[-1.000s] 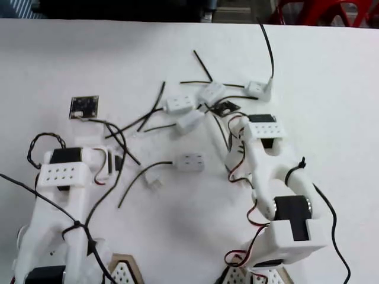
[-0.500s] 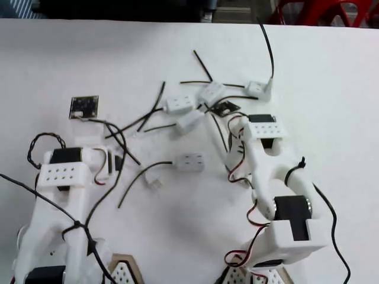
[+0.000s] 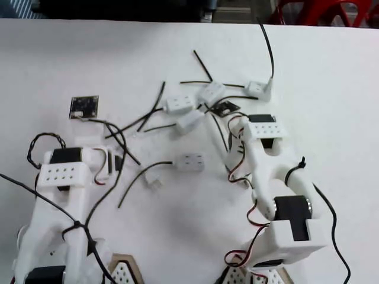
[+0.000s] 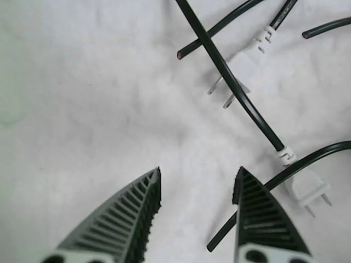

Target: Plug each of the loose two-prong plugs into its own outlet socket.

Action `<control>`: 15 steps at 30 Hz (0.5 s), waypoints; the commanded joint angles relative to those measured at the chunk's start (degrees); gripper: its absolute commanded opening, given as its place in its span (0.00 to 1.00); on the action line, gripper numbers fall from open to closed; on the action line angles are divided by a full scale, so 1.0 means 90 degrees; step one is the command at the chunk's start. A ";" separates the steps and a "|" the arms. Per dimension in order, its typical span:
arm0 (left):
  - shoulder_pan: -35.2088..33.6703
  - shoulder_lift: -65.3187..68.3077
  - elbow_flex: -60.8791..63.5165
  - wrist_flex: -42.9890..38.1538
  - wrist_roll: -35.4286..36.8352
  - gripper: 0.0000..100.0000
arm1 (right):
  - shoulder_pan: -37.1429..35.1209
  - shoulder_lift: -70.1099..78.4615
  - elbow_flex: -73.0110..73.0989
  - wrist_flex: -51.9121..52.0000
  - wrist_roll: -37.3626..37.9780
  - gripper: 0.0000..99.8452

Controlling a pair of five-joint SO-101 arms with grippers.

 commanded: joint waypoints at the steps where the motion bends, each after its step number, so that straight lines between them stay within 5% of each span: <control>1: -0.0073 -0.0288 -0.0020 -0.0107 -0.0059 0.22 | 0.0054 0.0151 -0.0244 0.0073 -0.0029 0.05; 15: -0.0073 -0.0288 -0.0010 -0.0107 -0.0059 0.22 | 0.0054 0.0317 -0.0694 0.0444 -0.0029 0.02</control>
